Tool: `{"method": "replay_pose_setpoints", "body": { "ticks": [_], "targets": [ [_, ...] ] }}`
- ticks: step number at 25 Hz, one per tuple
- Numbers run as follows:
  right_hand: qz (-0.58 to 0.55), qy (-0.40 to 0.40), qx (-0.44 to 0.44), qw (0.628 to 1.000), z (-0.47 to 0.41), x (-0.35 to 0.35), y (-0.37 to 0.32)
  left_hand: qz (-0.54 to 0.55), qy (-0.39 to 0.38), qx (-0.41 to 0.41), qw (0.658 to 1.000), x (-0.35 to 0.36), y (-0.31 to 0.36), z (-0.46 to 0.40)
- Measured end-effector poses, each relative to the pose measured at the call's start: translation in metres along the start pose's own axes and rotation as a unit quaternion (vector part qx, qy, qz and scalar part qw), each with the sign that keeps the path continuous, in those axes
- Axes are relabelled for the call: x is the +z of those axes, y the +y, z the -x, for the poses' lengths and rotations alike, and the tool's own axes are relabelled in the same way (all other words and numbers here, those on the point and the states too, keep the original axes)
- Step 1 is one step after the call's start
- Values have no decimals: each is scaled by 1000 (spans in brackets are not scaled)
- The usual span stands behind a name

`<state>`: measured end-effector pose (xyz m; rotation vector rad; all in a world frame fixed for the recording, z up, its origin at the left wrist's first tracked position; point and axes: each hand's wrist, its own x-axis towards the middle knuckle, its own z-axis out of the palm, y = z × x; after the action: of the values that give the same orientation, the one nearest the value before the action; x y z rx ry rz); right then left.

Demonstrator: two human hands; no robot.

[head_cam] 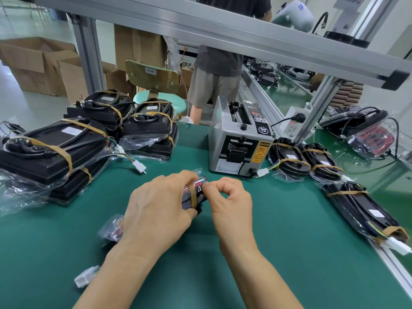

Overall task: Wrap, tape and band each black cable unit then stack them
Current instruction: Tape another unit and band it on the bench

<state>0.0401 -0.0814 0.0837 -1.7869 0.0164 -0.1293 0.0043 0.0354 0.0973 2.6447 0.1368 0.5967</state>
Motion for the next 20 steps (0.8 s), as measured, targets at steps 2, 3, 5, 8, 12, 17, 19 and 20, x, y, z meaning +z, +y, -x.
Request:
{"method": "replay_pose_setpoints", "body": {
  "ticks": [2,3,5,8,12,17,19,20],
  "targets": [
    [-26,-2,-8,1000,-1,-1,1,0,-1,1,1000,0,0,0],
    [-36,-6,-9,999,-1,-1,2,0,-2,1,1000,0,0,0],
    [-41,-12,-10,999,-3,-1,3,2,-1,2,1000,0,-1,0],
    [-34,-12,-18,999,-4,-1,5,8,-1,2,1000,0,-1,0],
    [-37,-16,-28,999,-4,-2,6,9,0,3,1000,0,0,0],
    [-44,-27,-31,998,-5,-3,7,7,-3,3,1000,0,0,0],
    [-41,-25,-30,998,-4,-3,6,9,-3,3,1000,0,0,0],
    [-41,-25,-27,998,-3,-3,5,9,-3,4,1000,0,0,0]
  ]
}}
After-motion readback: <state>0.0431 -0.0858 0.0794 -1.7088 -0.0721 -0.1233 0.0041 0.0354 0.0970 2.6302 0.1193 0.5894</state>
